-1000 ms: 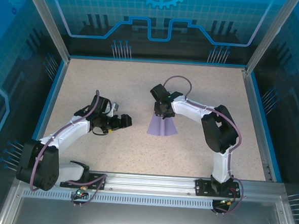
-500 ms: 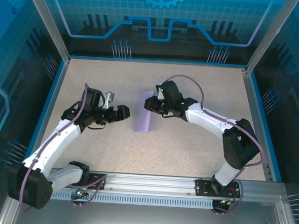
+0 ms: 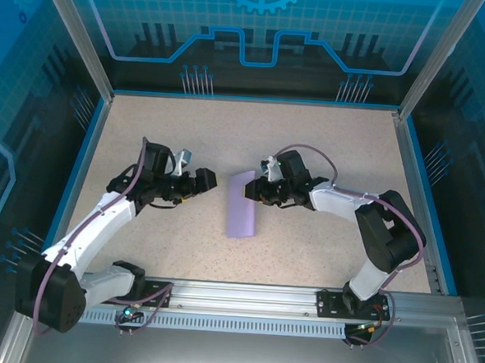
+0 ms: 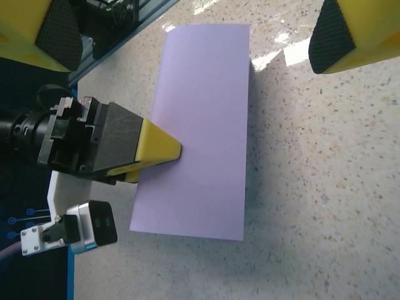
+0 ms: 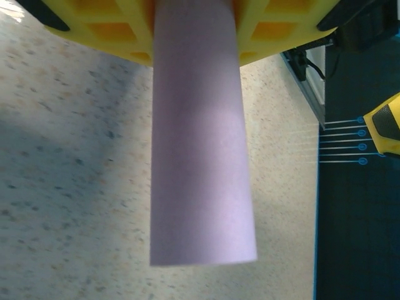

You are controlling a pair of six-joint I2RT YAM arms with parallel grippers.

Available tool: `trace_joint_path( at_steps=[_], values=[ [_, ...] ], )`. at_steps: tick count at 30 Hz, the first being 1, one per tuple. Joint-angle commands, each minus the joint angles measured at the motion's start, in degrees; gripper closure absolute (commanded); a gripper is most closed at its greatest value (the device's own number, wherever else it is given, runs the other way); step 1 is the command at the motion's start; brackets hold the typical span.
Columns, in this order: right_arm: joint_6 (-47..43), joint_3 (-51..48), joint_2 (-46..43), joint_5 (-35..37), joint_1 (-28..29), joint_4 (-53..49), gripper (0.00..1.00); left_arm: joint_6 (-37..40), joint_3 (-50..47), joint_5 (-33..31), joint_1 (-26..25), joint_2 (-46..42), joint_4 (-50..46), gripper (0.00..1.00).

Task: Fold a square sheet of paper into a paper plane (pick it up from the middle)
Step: Fold the square sheet of paper in half at the center of the table.

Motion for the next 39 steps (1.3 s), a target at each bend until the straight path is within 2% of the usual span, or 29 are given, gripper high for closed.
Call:
trace_joint_path(
  at_steps=[1,13,21,25,37,39],
  values=[
    [-4.95,-1.0,1.6,-3.17,-1.64,-1.43,0.71,-3.35,-2.23,1.86,-1.93,1.41,5.08,0.04],
    [-13.61,-0.02,5.6,-4.5,-5.42,-8.18,0.71,-7.68,-5.4,-0.53,-8.33,7.21,15.83,0.11],
    [-13.9,-1.1,6.63,-5.34,-7.78,-7.41,0.71,-8.6,-4.83,-1.41,-12.34,12.39,20.83,0.18],
    [-13.64,-2.59,7.31,-5.71,-8.17,-6.25,0.69,-9.13,-4.39,-1.51,-14.14,16.13,23.23,0.25],
    [-12.83,-4.61,7.44,-6.21,-9.74,-4.19,0.68,-10.32,-3.11,-4.39,-19.65,26.9,28.29,0.57],
    [-12.85,-4.86,7.36,-6.24,-9.94,-4.25,0.68,-10.3,-2.53,-4.52,-20.16,28.38,28.91,0.59]
  ],
)
